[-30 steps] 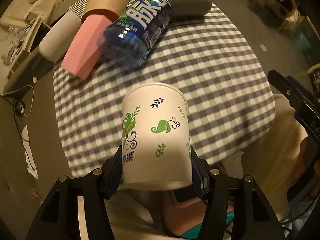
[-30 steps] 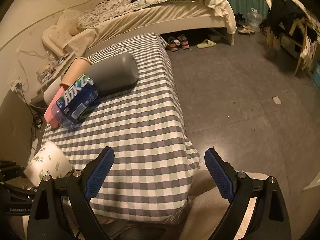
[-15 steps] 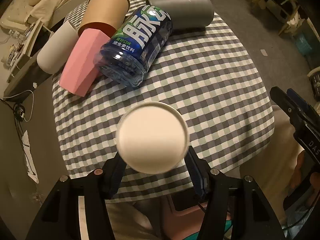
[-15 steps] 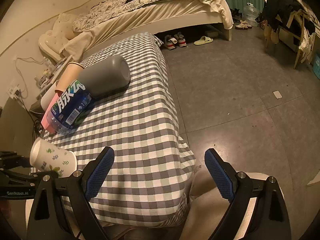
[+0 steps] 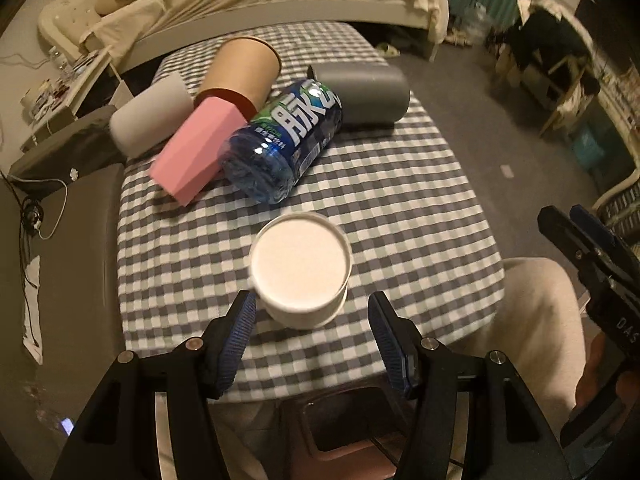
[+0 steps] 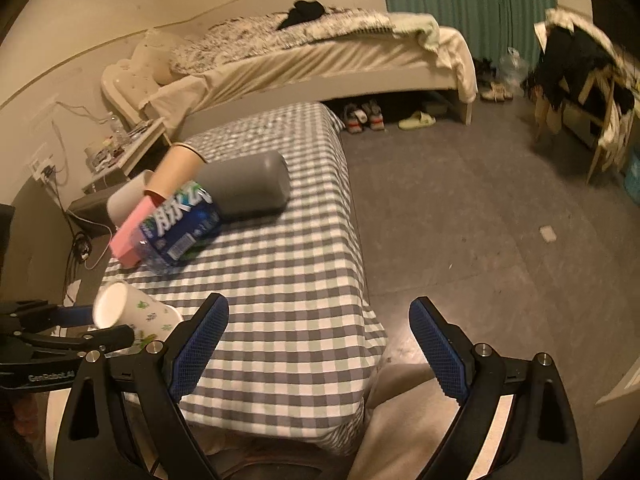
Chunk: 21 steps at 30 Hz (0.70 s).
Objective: Flip cup upside down
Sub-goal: 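Open the left gripper and pull it back from the cup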
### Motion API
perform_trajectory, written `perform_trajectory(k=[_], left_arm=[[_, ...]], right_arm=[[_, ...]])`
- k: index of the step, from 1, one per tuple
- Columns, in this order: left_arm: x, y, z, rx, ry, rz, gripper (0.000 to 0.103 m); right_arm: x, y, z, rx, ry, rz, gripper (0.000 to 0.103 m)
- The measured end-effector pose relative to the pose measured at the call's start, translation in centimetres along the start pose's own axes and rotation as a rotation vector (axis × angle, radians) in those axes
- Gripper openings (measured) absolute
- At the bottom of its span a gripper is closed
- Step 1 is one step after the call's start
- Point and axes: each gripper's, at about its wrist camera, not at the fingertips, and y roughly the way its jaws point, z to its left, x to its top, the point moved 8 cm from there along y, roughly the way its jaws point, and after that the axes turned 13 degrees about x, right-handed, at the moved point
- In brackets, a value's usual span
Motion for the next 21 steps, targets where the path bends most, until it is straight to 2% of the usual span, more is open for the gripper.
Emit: perform_trajectory(k=[3, 7, 11, 16, 18, 21], left_arm=[[-0.7, -1.4, 1.2, -0.011, -0.032, -0.041, 0.062], [-1.4, -4.4, 3.2, -0.036, -0.123, -0.125, 0.062], [-1.2, -8.2, 5.2, -0.04, -0.207, -0.273, 0.062], [-1.4, -12.0, 7.1, 0.001, -0.285, -0.465, 0.076], [-1.9, -12.7, 7.6, 0.017, -0.308, -0.519, 0.08], [-2.7, -12.8, 8.3, 0.04, -0.324, -0.547, 0.082]], right_arm=[[0.4, -1.6, 1.2, -0.009, -0.034, -0.023, 0.092], [0.9, -3.8, 3.2, -0.018, -0.075, -0.059, 0.092], [1.7, -6.0, 5.4, -0.019, -0.117, -0.104, 0.092], [2.3, -8.7, 8.7, 0.009, -0.168, -0.172, 0.092], [2.0, -9.2, 9.9, 0.024, -0.187, -0.182, 0.092], [1.0, -9.2, 11.2, 0.026, -0.223, -0.188, 0.092]])
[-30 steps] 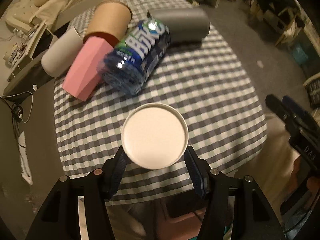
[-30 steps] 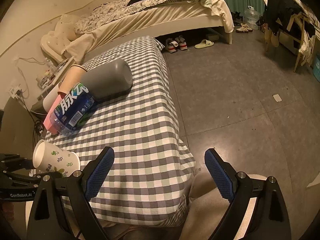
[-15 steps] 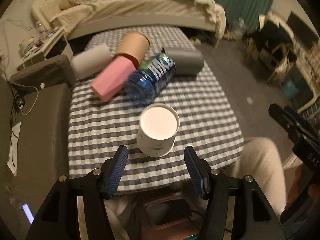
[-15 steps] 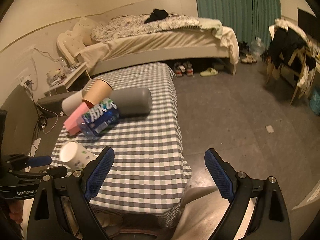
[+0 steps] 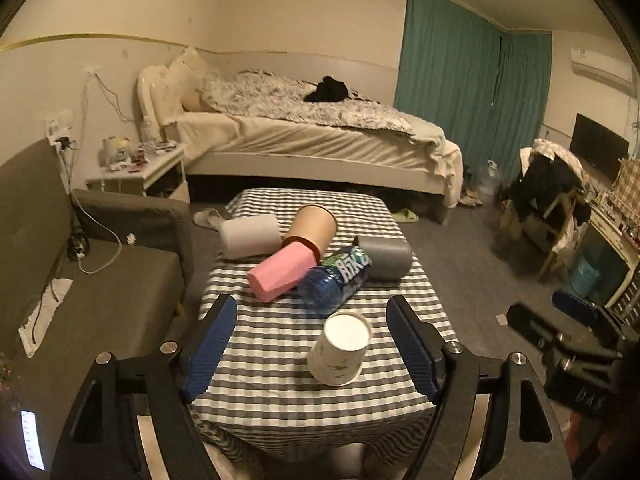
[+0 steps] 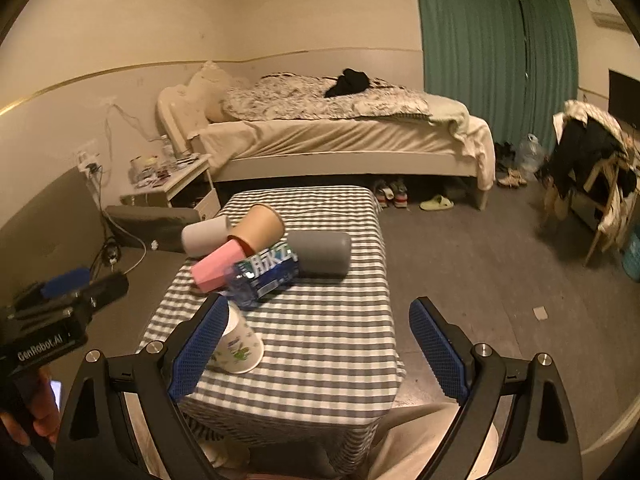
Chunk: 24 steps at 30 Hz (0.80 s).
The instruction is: Flip cup upside down
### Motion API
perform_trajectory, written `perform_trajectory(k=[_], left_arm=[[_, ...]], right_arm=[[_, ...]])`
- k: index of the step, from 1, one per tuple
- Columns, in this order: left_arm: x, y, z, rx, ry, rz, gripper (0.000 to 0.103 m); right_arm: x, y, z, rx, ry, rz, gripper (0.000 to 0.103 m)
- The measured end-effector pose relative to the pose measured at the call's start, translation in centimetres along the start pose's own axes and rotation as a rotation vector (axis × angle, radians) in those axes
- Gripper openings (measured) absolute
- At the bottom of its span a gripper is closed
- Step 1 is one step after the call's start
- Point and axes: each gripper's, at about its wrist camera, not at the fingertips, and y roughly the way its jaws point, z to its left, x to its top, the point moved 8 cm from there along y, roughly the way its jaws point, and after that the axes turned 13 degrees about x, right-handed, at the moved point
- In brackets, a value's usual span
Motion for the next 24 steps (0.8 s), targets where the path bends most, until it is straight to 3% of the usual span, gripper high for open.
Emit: perform_trajectory(k=[2, 3, 5, 18, 24], left_arm=[[-0.6, 0.0, 0.7, 0.009, -0.01, -0.001, 0.093], [-0.9, -0.1, 1.1, 0.004, -0.025, -0.008, 0.093], [-1.6, -0.1, 1.5, 0.004, -0.03, -0.019, 0.094], [-6.8, 2.1, 2.2, 0.098, 0.011, -0.039, 0.1], [-7.9, 2.7, 2.7, 0.116, 0.006, -0.023, 0.1]], right_arm=[[-0.8, 0.2, 0.7, -0.004, -0.015, 0.005, 0.097], [-1.3, 0.3, 1.0, -0.003, -0.019, 0.003, 0.099], [-2.3, 0.6, 1.4, -0.005, -0.021, 0.003, 0.102], [-8.1, 4.5, 2.9, 0.002, -0.102, 0.038, 0.103], [-8.5, 4.9, 3.5, 0.016, -0.119, 0.035, 0.103]])
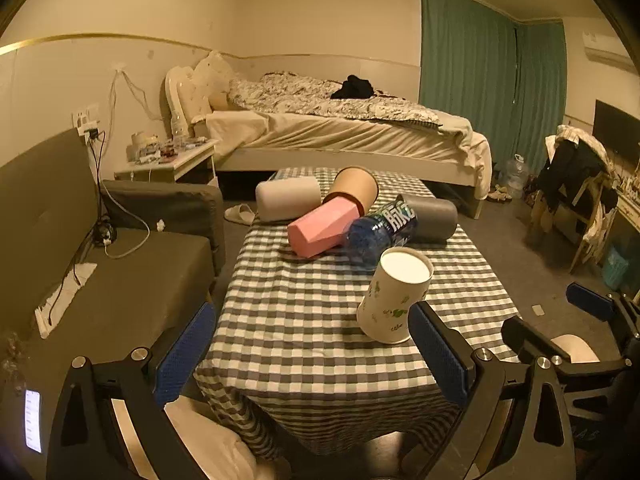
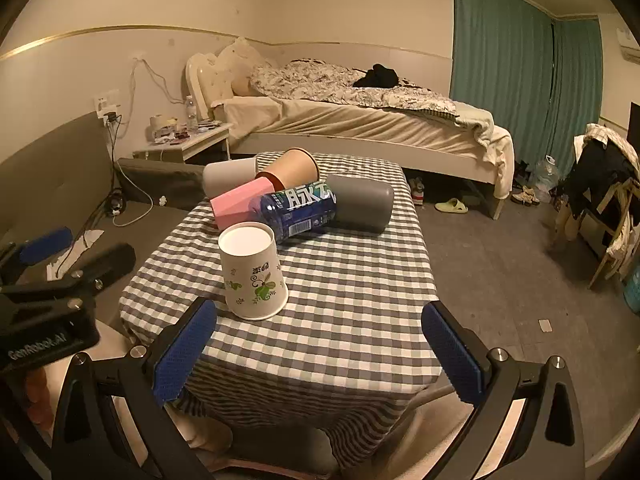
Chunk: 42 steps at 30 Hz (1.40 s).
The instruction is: Flip cup upside down
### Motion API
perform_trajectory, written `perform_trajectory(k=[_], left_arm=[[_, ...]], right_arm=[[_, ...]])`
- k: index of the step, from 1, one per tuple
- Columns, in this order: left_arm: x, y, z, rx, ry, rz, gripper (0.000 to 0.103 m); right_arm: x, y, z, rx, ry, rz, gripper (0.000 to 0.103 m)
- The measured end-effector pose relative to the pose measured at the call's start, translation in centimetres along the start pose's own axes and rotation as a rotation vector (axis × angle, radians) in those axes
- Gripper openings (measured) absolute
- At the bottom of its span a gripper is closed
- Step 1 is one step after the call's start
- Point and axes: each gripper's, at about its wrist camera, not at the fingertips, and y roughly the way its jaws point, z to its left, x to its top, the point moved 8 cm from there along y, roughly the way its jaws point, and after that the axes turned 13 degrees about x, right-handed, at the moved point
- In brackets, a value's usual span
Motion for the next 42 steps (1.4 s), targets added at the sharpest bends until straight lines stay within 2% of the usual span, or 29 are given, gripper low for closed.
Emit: perform_trajectory(k=[9, 20, 42], left_arm=[[-0.7, -0.1, -0.3, 0.004, 0.027, -0.006, 0.1], [-0.7, 0.5, 0.6, 0.006, 0.001, 0.021, 0.1], [-0.9, 0.6, 0.9, 0.023, -0.011, 0.028, 0.1]], right_arm=[[-0.5, 0.4, -0.7, -0.006, 0.029, 0.006, 0.103], [-0.6, 0.7, -0.8, -0.013, 0.042, 0.02, 0.103], [-0.9, 0.8, -0.9, -0.026, 0.038, 0.023, 0.103]])
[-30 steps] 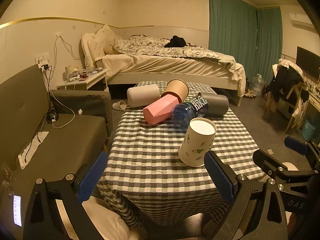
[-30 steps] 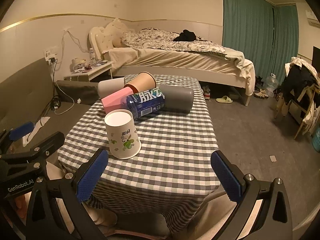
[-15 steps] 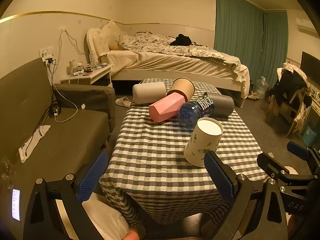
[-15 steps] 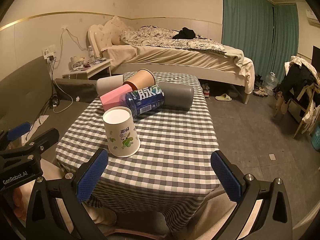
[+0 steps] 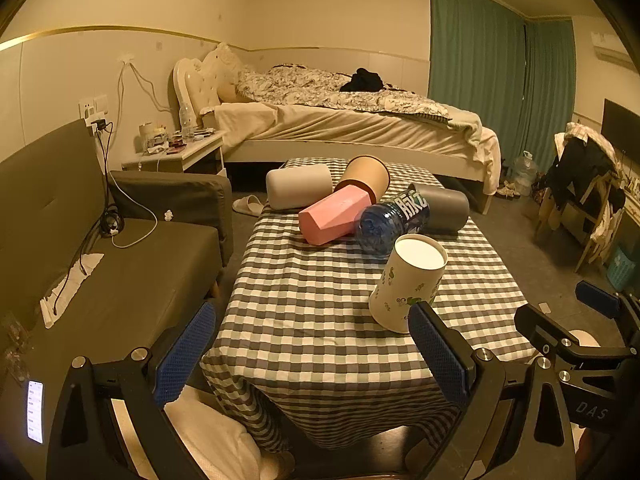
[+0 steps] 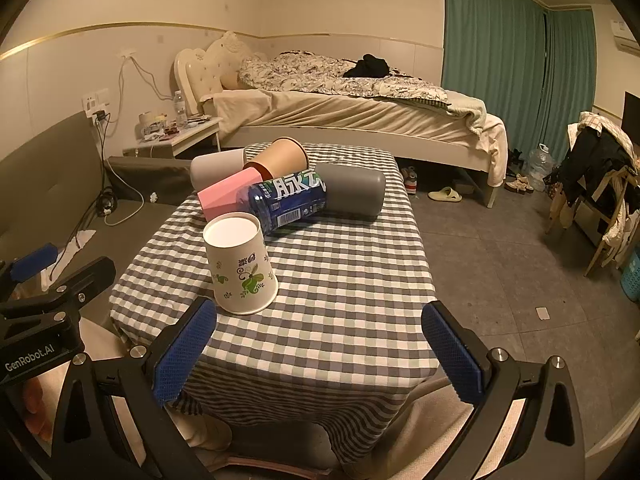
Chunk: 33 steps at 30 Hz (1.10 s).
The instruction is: Flip cup upside down
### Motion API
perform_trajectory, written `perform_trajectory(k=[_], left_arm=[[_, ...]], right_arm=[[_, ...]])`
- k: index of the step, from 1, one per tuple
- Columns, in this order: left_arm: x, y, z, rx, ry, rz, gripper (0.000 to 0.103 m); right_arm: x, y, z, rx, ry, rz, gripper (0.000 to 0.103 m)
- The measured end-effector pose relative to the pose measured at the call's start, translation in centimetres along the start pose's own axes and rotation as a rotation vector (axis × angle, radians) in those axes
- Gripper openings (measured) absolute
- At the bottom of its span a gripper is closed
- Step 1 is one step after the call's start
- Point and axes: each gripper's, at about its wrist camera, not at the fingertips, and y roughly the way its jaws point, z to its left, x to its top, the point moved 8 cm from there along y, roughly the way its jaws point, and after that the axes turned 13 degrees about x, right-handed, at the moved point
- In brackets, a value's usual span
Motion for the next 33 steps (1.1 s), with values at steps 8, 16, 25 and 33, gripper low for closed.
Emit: perform_trajectory(k=[8, 16, 25, 33], left_arm=[[0.11, -0.03, 0.32, 0.003, 0.0, 0.0, 0.1], [0.1, -0.05, 0.4, 0.002, 0.002, 0.0, 0.101], [0.11, -0.03, 0.46, 0.002, 0.002, -0.001, 0.101], [0.14, 0.06, 0.66, 0.0, 0.011, -0.005, 0.101]], right_arm=[[0.05, -0.01, -0.02, 0.001, 0.0, -0.001, 0.103], [-0.05, 0.02, -0.09, 0.002, 0.0, 0.004, 0.103], [-0.32, 0.21, -0.23, -0.001, -0.001, 0.014, 0.103], [-0.48, 0.31, -0.33, -0.003, 0.0, 0.019, 0.103]])
